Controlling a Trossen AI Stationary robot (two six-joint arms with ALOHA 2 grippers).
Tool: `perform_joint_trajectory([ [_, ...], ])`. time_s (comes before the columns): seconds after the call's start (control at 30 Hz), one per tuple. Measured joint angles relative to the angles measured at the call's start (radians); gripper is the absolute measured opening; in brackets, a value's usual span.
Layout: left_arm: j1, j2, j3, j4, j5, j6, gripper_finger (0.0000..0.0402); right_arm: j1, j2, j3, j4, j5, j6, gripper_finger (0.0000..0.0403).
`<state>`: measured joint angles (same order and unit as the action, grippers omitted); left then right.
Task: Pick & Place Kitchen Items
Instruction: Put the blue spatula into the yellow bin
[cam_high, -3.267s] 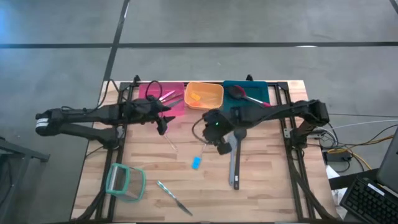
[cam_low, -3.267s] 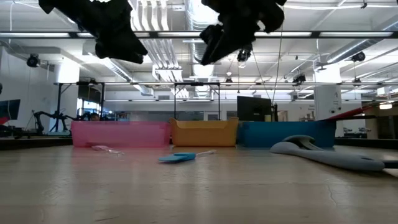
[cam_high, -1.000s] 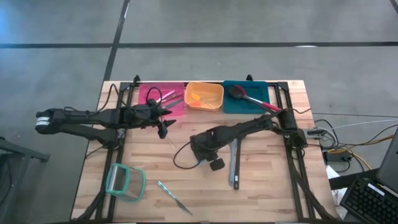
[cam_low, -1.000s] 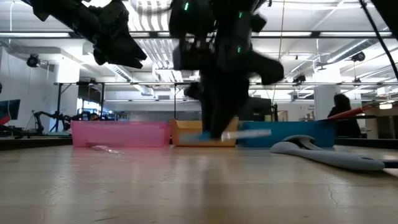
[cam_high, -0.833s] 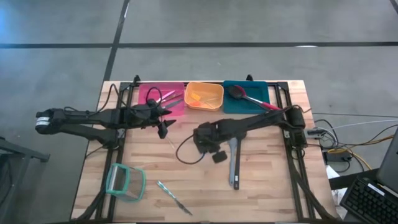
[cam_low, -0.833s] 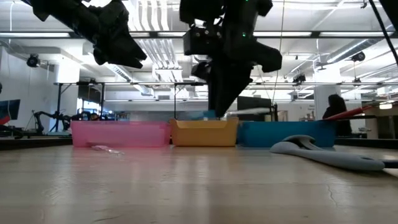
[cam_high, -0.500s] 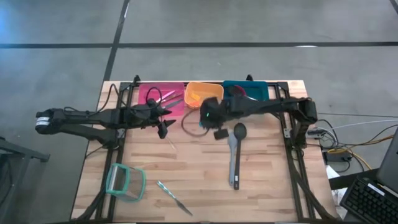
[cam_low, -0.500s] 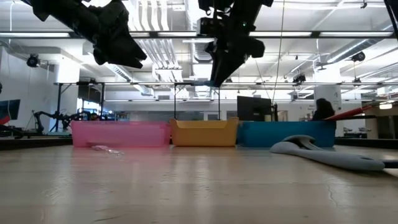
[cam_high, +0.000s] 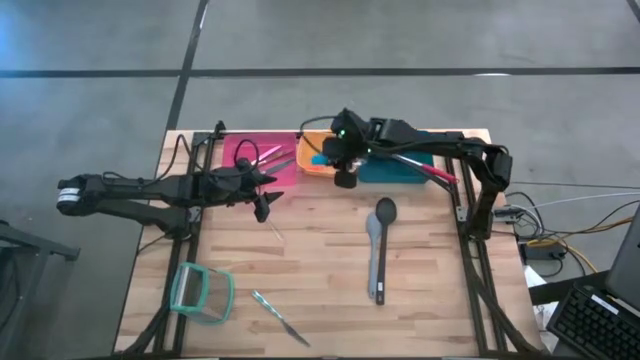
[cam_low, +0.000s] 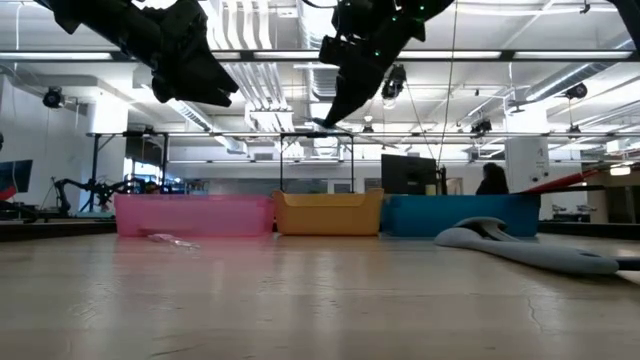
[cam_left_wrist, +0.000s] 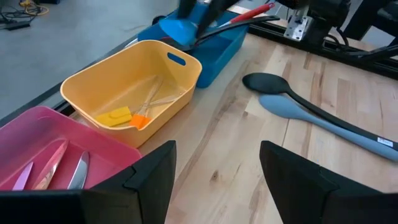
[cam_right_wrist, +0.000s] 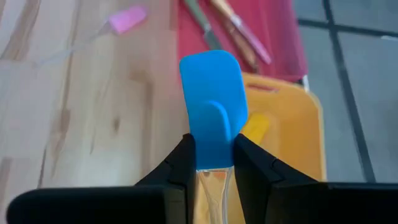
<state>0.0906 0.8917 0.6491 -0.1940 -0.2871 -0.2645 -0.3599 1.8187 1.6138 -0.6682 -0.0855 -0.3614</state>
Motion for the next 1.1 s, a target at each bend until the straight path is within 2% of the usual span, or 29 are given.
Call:
perform_joint_trajectory([
  [0.3, 0.000, 0.000, 0.000, 0.000, 0.000, 0.002, 0.0236, -0.022, 0.013, 0.000, 0.130, -0.047, -0.032, 0.0068],
  [0.67, 0.000, 0.000, 0.000, -0.004, 0.000, 0.008, 0.0236, -0.096, 0.137, 0.000, 0.173, -0.055, -0.013, 0.0068],
  [0.73, 0.000, 0.000, 0.000, -0.004, 0.000, 0.008, 0.0236, -0.104, 0.158, 0.000, 0.203, -0.057, -0.013, 0.0027],
  [0.8, 0.000, 0.000, 0.000, -0.003, 0.000, 0.008, 0.0236, -0.111, 0.178, 0.000, 0.229, -0.061, -0.012, 0.0008],
  [1.1, 0.000, 0.000, 0.000, -0.007, 0.000, 0.008, 0.0236, -0.143, 0.210, 0.000, 0.256, -0.076, 0.000, 0.0004],
])
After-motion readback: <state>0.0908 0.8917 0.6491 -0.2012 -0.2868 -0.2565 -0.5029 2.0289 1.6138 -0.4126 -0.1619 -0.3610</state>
